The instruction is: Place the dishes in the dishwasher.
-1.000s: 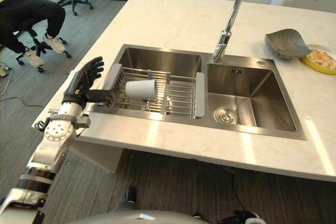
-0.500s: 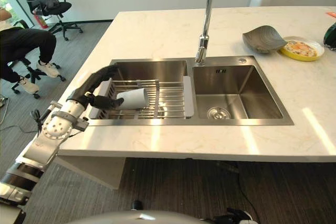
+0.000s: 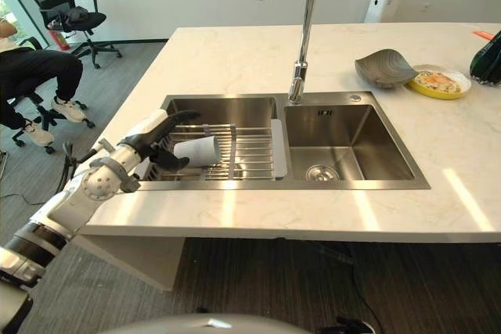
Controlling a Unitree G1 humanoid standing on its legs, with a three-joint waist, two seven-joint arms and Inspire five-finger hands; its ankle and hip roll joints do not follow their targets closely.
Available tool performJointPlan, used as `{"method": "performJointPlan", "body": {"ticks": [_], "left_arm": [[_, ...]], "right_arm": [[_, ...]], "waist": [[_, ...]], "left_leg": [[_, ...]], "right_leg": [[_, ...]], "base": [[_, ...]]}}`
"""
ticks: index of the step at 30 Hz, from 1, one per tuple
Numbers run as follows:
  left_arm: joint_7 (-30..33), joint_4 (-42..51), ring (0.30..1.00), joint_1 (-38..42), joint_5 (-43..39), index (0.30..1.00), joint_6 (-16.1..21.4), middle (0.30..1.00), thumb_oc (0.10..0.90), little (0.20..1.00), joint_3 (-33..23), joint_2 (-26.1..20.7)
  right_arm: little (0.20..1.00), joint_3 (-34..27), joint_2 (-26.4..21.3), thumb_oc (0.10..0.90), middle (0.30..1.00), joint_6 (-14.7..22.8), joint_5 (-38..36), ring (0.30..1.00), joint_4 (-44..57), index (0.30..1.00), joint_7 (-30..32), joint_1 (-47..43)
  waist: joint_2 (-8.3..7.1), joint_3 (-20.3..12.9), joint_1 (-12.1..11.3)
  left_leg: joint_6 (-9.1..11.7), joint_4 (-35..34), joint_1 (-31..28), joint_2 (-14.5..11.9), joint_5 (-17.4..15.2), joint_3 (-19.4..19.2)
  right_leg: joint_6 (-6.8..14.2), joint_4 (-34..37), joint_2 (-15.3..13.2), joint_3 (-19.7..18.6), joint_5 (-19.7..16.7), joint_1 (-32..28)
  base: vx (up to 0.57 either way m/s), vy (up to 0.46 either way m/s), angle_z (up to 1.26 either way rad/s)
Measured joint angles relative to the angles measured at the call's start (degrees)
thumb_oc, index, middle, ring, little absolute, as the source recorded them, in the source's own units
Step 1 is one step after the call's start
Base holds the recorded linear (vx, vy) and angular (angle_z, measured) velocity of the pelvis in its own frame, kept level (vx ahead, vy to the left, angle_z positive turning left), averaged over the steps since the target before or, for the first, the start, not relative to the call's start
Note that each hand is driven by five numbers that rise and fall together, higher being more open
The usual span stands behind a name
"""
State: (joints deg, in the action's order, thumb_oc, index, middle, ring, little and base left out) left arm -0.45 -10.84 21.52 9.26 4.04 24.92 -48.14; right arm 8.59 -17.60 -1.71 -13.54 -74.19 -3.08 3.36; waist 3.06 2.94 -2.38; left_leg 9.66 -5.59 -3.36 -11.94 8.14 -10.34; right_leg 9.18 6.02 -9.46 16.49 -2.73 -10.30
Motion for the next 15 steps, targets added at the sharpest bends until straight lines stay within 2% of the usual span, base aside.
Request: {"method": "performJointPlan", "body": {"ticks": [4,15], "left_arm": [[0.13,-4.76,0.9,0.01,2.64,0.9,0.23,0.9,0.8,0.9,1.8,0.46],[2.39,-8.6,0.9,0.35,6.43,0.9,0.22,0.9,0.8,0.9,4.04,1.53]], "right_arm": [[0.9,-0.11,0.58,0.8,0.9,0.02,-0.01,0.9,-0.75,0.9,0.48,0.0],[0.9,-0.14,1.31,0.8,0.9,-0.03,-0.04,0.9,-0.95,0.9,1.32,-0.15]], "waist": [[-0.48,-0.6,0.09],[-1.03,-1.48,0.88]], "left_leg": [[0.02,0.0,-0.02,-0.01,-0.02,-0.16],[0.16,-0.02,-0.74,0.02,-0.32,-1.27]], "right_leg": [[0.0,0.0,-0.02,-0.24,0.0,0.12],[0.14,0.01,-0.19,-1.35,-0.2,0.18]], "base": [[0.01,0.005,0.0],[0.01,0.01,-0.05]]}}
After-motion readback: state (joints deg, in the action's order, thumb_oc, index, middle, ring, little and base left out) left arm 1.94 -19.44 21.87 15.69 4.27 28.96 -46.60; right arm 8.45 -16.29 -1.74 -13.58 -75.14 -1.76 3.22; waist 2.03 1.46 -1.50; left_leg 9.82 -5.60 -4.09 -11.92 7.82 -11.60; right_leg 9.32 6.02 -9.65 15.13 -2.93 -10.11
